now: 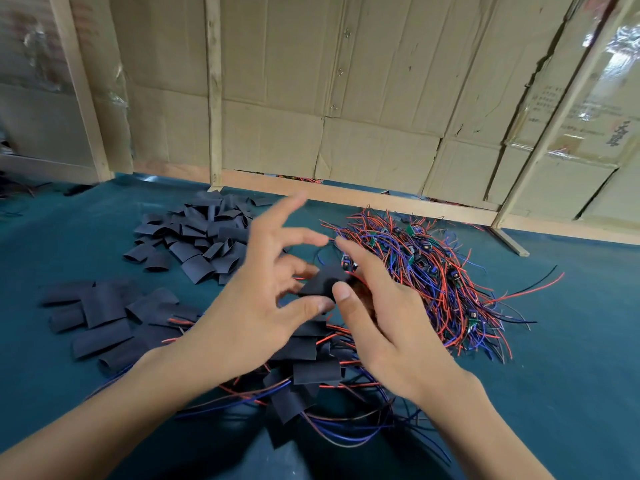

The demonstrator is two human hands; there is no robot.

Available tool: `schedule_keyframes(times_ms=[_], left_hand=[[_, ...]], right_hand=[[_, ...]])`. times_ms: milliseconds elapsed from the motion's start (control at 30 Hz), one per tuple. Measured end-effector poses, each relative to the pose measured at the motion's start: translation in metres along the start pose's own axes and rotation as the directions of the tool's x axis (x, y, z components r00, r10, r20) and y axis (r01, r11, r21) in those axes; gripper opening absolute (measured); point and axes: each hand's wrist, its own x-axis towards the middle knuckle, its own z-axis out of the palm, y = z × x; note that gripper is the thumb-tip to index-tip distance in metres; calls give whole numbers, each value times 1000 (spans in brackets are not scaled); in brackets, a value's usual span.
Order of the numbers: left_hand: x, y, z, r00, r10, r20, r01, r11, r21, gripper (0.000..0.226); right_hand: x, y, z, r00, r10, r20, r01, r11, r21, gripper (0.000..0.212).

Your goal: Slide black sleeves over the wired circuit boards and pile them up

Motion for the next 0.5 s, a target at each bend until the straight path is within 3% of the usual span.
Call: schedule_keyframes(times_ms=[100,267,367,500], left_hand=[[4,2,-3,980,-119,-162,97,986,-139,80],[2,8,-5,974,-226,-33,219,966,-135,26],[0,7,0,968,-252,12,252,963,-99,23],[2,5,-2,938,-337,-82,328,939,-107,22]], right_hand=[[0,3,-5,1000,9,-4,-9,998,59,48],[-2,8,-8,992,2,123,-10,998,65,75],[-1,9,-5,993,-10,120,2,998,64,86],[2,13,-5,997,-66,29,66,998,21,65]])
